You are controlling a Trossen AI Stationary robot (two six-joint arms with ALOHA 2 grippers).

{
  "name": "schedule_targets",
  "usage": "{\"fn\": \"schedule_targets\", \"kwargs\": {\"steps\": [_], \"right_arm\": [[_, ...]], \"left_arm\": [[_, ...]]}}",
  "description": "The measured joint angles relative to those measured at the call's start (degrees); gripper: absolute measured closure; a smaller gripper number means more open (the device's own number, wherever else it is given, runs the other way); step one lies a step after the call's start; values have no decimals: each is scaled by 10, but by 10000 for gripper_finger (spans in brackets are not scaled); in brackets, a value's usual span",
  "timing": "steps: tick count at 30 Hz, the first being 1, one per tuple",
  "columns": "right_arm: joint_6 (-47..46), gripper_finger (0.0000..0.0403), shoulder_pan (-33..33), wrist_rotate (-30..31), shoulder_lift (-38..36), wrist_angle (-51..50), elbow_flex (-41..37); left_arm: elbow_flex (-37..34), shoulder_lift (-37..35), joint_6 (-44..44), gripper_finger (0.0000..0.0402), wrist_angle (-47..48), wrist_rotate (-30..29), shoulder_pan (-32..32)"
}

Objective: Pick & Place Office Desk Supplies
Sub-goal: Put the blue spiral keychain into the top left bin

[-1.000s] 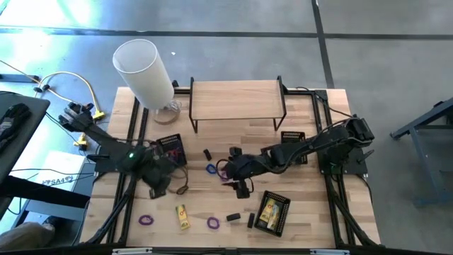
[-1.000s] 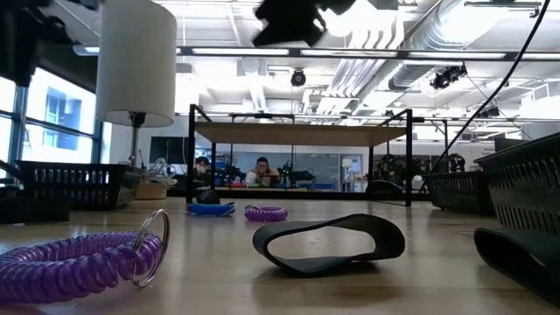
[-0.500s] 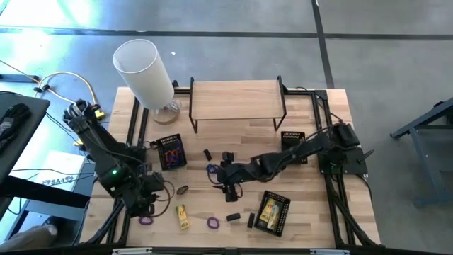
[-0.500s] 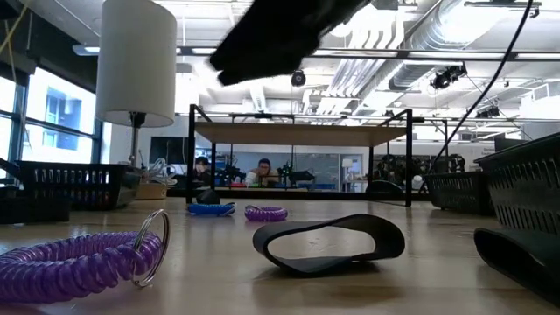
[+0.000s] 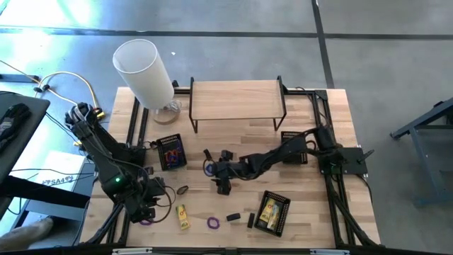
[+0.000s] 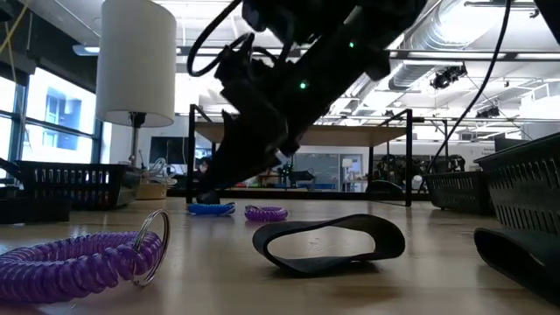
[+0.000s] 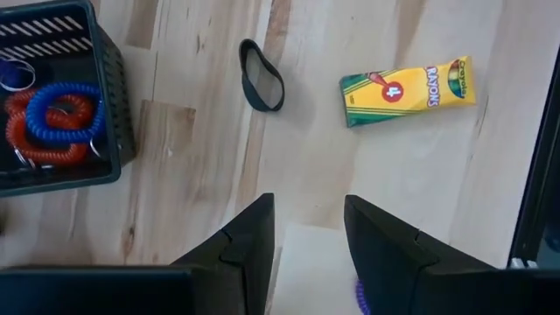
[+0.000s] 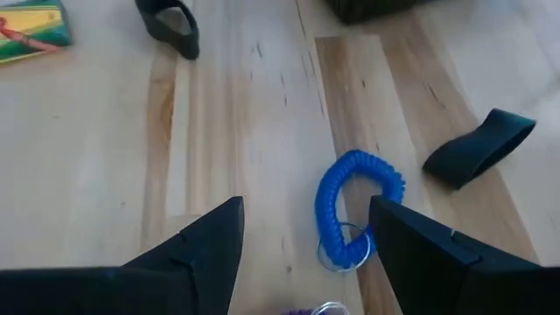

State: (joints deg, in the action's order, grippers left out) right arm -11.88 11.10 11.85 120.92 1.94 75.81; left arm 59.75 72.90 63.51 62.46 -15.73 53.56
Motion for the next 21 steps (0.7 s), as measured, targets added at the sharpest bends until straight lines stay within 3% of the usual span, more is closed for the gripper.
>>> {"fn": "schedule_targets", "kwargs": {"steps": [21], "right_arm": [[-4, 168, -21, -20, 58, 29, 3]], "left_arm": [[0, 0, -12, 268, -4, -16, 0]]}}
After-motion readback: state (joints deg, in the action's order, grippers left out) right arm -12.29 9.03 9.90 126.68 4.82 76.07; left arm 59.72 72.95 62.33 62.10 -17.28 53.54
